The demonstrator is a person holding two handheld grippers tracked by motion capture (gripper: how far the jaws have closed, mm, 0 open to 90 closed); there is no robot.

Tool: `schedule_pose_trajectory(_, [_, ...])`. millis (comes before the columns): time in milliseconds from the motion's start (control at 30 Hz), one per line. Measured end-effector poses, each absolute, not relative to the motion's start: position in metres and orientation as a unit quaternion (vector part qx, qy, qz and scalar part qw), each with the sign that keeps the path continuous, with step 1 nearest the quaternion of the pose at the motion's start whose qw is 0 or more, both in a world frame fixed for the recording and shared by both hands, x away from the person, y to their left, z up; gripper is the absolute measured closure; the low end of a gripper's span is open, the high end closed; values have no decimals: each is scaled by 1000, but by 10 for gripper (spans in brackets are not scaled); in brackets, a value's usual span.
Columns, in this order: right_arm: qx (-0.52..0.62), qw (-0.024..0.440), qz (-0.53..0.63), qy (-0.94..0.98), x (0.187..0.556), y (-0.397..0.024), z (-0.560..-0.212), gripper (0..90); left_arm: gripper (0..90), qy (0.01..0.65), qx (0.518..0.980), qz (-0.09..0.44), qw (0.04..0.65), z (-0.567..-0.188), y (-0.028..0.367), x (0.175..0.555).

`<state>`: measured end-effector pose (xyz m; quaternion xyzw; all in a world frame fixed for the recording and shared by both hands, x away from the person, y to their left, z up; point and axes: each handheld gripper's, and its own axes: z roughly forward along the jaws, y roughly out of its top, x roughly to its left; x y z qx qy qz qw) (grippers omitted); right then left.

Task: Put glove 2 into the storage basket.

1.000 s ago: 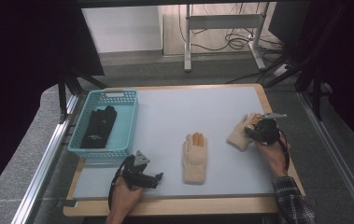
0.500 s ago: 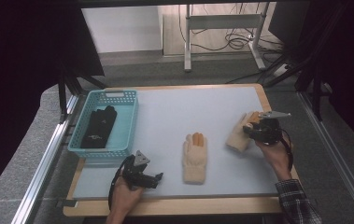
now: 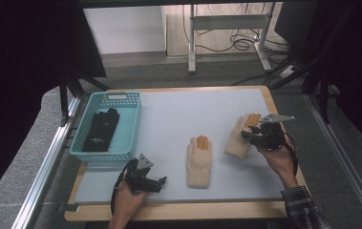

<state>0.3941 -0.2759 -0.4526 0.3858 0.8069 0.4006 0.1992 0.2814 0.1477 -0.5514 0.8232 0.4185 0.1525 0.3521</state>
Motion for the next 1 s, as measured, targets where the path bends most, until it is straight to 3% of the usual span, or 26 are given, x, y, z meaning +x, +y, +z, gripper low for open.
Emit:
schedule_pose_trajectory(500, [327, 169, 428, 826, 372, -250, -441, 574, 33, 419, 823, 153, 352, -551, 148, 281])
schedule_pose_trajectory(1000, [244, 117, 434, 859, 348, -193, -450, 573, 34, 419, 822, 154, 353, -552, 148, 281])
